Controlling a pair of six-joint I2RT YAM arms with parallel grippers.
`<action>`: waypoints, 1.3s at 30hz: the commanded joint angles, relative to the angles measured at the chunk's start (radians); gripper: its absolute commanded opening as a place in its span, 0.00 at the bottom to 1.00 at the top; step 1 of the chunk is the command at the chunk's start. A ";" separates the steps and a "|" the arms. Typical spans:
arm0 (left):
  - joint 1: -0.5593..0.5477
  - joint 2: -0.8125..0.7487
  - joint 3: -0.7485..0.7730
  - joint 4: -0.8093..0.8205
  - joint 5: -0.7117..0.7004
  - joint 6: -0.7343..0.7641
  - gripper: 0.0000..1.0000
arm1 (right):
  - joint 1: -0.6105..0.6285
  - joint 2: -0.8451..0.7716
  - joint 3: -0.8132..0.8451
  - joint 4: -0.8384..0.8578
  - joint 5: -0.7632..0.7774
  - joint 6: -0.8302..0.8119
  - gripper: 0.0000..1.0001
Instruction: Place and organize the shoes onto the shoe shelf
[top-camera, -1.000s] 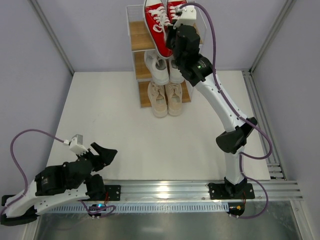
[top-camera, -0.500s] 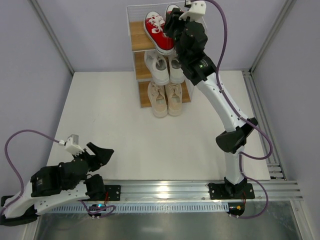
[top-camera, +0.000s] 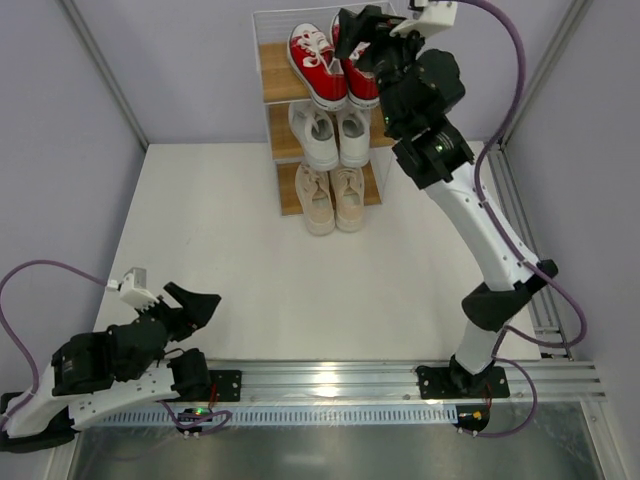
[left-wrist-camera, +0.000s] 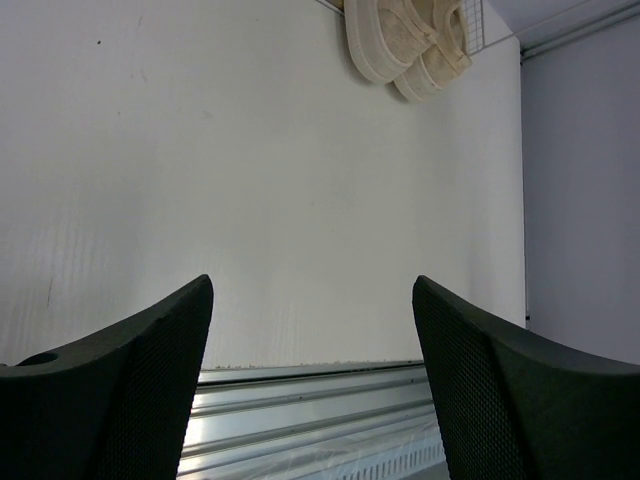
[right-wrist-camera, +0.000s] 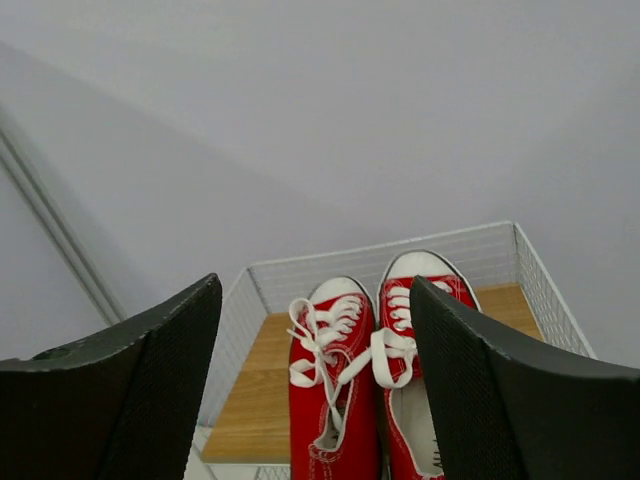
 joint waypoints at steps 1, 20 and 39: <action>0.004 0.011 0.032 0.017 -0.044 0.036 0.80 | 0.050 -0.193 -0.148 0.159 -0.025 -0.076 0.79; 0.004 0.201 -0.027 0.526 0.092 0.371 1.00 | 0.193 -1.227 -1.370 -0.465 0.124 0.248 1.00; 0.004 0.485 0.008 0.677 0.221 0.480 1.00 | 0.193 -1.541 -1.571 -0.655 -0.125 0.429 1.00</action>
